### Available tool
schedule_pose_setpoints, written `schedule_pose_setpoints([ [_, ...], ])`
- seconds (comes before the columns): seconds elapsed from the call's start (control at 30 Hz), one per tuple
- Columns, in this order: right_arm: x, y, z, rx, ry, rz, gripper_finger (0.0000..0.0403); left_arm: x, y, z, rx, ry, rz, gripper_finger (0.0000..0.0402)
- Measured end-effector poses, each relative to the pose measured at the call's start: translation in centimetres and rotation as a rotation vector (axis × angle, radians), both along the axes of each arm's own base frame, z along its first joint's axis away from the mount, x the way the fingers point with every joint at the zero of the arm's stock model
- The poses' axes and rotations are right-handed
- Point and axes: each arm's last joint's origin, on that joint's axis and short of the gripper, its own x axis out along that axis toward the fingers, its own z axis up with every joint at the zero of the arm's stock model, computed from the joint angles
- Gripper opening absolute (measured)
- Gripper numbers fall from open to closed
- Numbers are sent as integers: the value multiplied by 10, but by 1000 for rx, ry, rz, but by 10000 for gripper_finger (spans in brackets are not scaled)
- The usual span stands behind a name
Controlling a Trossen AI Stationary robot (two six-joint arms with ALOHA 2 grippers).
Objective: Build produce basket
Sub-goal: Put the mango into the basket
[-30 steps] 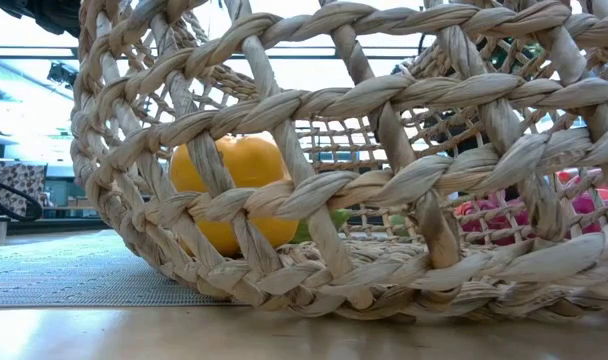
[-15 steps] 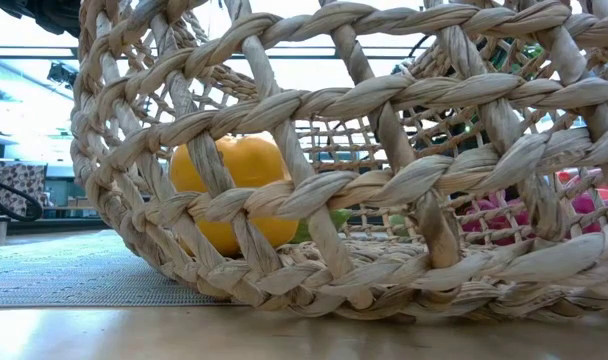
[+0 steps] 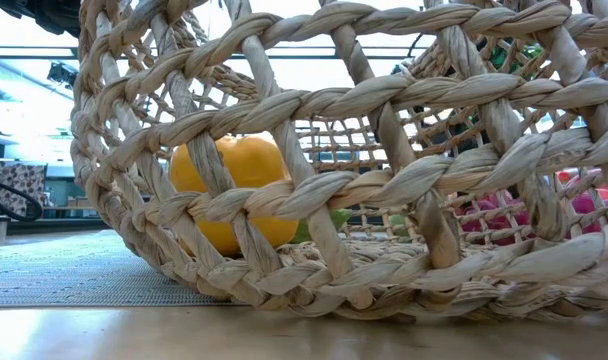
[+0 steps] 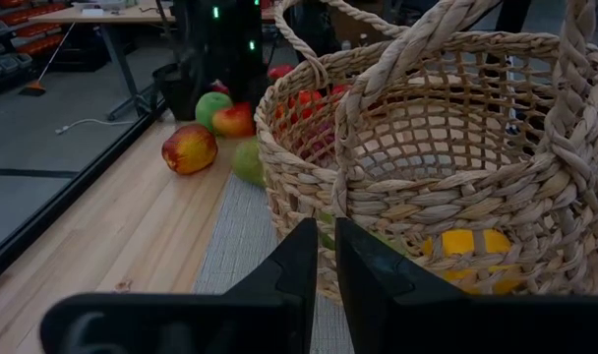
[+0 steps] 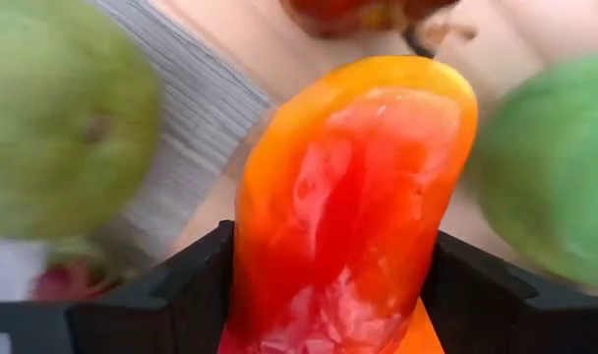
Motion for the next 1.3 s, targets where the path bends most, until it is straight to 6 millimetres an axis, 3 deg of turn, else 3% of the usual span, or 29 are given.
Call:
schedule_pose_setpoints([
  [0.2,-3,1,65,-167,-99,9,281,0,0,0,0,0,0,48],
  [0.43,-8,13,145,-329,-363,70,282,0,0,0,0,0,0,48],
  [0.67,-4,42,200,-548,-666,254,282,0,0,0,0,0,0,48],
  [0.93,18,78,226,-639,-1011,454,283,0,0,0,0,0,0,48],
  [1.3,67,109,207,-605,-1027,481,283,0,0,0,0,0,1,48],
])
